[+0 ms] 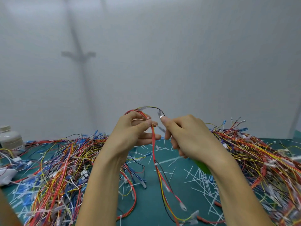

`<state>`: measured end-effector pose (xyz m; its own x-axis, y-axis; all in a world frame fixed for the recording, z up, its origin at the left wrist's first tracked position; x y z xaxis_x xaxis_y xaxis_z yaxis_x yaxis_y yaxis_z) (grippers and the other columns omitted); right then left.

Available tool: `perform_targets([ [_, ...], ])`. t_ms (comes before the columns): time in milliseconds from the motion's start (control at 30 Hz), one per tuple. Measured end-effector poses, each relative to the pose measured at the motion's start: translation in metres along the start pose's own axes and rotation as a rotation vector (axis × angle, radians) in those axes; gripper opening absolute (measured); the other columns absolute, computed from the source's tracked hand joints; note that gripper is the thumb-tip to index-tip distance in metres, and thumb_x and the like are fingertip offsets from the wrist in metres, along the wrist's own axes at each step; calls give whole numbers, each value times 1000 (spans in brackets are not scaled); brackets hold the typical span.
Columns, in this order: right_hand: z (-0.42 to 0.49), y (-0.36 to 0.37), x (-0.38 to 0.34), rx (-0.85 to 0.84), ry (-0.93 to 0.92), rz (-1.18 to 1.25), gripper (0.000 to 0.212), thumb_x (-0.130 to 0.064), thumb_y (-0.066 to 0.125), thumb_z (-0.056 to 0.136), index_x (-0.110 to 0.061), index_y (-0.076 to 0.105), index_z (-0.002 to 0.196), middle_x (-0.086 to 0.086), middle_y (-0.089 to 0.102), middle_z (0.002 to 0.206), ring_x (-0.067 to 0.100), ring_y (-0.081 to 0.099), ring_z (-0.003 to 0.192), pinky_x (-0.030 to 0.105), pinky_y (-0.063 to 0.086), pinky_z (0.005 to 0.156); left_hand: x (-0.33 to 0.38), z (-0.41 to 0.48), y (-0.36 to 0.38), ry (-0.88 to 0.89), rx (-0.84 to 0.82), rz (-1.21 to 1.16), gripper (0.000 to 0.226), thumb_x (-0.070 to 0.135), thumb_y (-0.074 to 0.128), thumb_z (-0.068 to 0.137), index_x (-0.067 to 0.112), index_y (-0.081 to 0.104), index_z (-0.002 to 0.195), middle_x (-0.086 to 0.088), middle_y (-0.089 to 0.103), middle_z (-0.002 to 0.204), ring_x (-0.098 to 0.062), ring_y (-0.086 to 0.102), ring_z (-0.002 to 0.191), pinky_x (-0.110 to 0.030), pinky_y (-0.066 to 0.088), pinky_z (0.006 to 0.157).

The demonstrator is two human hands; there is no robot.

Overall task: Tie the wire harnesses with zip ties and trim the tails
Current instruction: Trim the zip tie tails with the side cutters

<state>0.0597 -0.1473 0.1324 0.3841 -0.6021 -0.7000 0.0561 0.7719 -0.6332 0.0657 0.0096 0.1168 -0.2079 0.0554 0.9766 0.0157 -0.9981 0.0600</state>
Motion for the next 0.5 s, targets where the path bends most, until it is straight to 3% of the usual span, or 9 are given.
perform_targets([
  [67, -1, -5, 0, -3, 3, 33, 57, -57, 39, 98, -17, 65, 67, 2, 65, 57, 21, 63, 51, 41, 56, 65, 0, 0, -1, -4, 17, -17, 20, 3, 58, 96, 4, 47, 113, -15, 72, 102, -35, 74, 71, -30, 59, 55],
  [167, -7, -9, 1, -134, 12, 93, 56, -59, 40, 97, -15, 65, 73, 3, 66, 60, 20, 64, 49, 37, 53, 59, -1, 1, -4, 26, 58, -48, 25, 1, 52, 99, 8, 40, 119, -18, 69, 106, -34, 75, 71, -28, 58, 55],
  [300, -17, -10, 0, -311, -11, 43, 53, -60, 40, 94, -16, 65, 77, 2, 70, 67, 22, 70, 62, 42, 56, 69, -2, 5, -10, 78, 135, -102, 37, -9, 50, 96, 8, 34, 125, -21, 62, 114, -31, 75, 74, -28, 59, 59],
  [500, -20, -11, 8, -353, 28, -147, 50, -57, 38, 97, -18, 64, 80, -6, 73, 71, 11, 71, 61, 33, 55, 67, 2, 7, -17, 192, 253, -165, 44, -14, 49, 94, 10, 28, 124, -24, 56, 115, -31, 75, 80, -29, 60, 65],
])
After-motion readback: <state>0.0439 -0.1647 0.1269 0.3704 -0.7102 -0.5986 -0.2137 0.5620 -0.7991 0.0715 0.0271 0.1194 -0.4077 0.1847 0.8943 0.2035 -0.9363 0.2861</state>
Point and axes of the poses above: each hand's wrist, its own z-axis towards the middle knuckle, its own y-axis out of the palm, x = y × z, the point moved 5 cm from there along z, towards the middle knuckle
